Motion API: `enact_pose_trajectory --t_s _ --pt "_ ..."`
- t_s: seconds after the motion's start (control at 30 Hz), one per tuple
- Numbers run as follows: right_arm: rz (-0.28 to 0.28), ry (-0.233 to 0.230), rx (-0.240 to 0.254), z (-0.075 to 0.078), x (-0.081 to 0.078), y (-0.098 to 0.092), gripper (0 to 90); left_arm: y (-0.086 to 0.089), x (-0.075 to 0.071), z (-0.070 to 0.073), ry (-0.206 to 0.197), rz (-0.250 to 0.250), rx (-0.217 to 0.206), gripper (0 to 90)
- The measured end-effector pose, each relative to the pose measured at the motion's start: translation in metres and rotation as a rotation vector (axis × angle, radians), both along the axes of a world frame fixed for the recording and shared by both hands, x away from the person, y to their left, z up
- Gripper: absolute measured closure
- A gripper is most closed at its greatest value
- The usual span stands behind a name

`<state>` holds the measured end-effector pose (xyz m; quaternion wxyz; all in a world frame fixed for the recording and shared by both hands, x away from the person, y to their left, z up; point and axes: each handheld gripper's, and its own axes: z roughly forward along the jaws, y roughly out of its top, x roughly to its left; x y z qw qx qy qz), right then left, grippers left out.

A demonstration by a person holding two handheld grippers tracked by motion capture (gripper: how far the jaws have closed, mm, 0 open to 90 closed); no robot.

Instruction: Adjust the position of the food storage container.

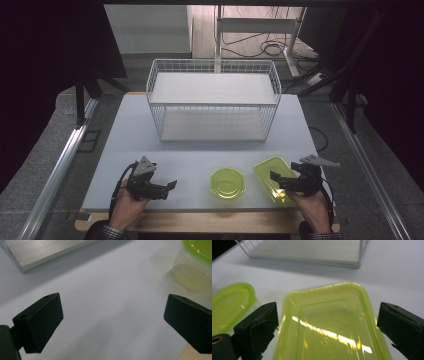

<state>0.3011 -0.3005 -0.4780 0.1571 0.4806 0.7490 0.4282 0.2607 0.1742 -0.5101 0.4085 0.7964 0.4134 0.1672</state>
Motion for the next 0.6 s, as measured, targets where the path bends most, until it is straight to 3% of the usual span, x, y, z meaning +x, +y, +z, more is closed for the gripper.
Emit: enact_pose_trajectory --t_s 0.3,0.6 --pt "0.001 -0.021 -0.033 -0.0026 -0.001 0.0011 13.8 -0.0037 -0.0043 0.0041 -0.04 -0.031 0.012 8.8" --pt "0.012 -0.032 -0.051 -0.0026 -0.0022 0.0019 19.4 -0.0062 -0.0066 0.0044 -0.033 -0.064 0.035 21.7"
